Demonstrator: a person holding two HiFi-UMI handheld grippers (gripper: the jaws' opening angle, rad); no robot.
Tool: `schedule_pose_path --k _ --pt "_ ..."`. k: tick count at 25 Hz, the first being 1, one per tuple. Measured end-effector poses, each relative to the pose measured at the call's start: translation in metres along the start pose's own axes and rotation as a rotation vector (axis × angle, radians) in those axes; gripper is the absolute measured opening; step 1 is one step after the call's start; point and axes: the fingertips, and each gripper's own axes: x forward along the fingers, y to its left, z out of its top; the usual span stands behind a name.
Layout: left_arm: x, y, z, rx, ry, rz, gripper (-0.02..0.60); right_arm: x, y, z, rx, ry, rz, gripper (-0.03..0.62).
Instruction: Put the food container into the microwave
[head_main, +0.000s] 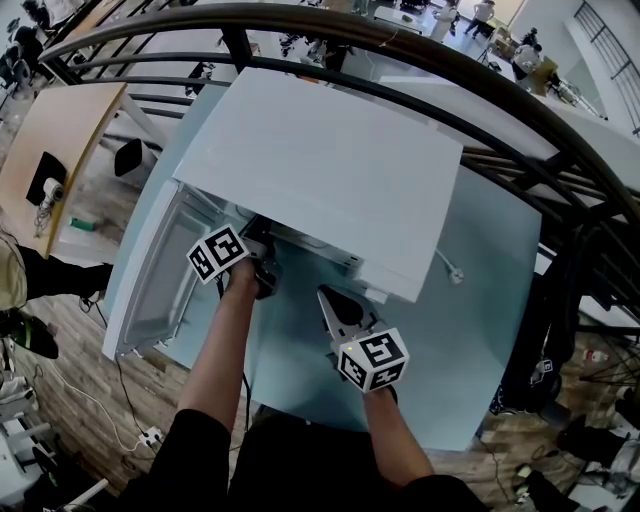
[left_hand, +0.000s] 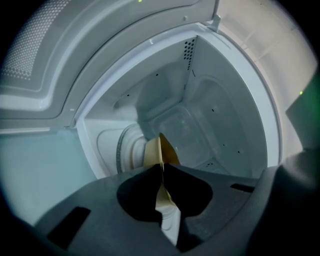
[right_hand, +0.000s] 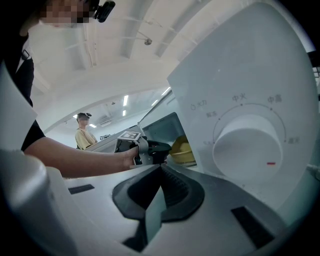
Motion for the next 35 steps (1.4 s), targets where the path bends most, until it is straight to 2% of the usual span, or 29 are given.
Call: schedule_pose_path --k 9,18,27,35 --pt "0.004 -0.004 0.0 0.019 0.006 -0.005 0.028 -0.007 -0.005 0.001 0.004 -0.004 -0.013 0.005" --pt "-0.001 -0.006 -0.001 0.03 0.011 -0.007 0.08 -0.01 -0.001 0.003 -0.002 -0.012 -0.016 0.005" --pt "-0.038 -0.007 -0.005 0.071 0.021 0.009 0.08 -0.02 0.017 0.015 -0.017 -0.059 -0.051 0.005" --pt "-0.082 -0.033 -0.02 0.163 0.076 -0.045 0.03 -0.037 0.049 0.022 -0.035 -0.107 -0.111 0.005"
